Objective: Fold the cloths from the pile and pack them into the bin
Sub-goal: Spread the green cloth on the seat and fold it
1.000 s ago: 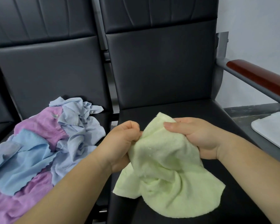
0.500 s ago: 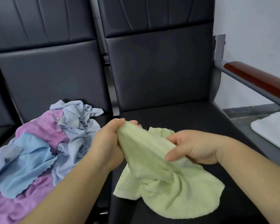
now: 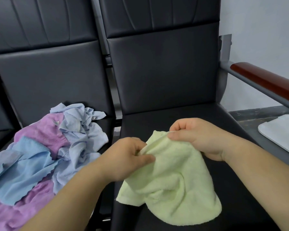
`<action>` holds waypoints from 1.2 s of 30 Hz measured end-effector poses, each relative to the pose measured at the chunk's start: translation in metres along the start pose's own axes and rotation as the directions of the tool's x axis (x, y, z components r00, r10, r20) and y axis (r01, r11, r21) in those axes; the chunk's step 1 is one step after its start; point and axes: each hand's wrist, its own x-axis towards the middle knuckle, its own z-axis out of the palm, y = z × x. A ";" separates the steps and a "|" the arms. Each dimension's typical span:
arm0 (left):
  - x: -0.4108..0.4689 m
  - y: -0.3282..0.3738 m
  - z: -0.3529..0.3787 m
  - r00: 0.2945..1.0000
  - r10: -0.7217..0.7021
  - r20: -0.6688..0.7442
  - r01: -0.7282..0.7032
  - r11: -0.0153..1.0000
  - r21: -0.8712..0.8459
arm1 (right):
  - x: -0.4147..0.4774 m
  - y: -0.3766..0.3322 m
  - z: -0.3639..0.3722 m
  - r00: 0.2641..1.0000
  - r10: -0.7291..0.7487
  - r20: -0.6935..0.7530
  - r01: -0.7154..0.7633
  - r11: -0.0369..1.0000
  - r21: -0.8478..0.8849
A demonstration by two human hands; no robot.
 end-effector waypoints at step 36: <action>-0.009 -0.003 -0.017 0.979 -0.107 -0.171 0.014 0.882 -0.471 | -0.007 0.003 0.008 0.976 0.104 0.193 0.005 0.869 -0.494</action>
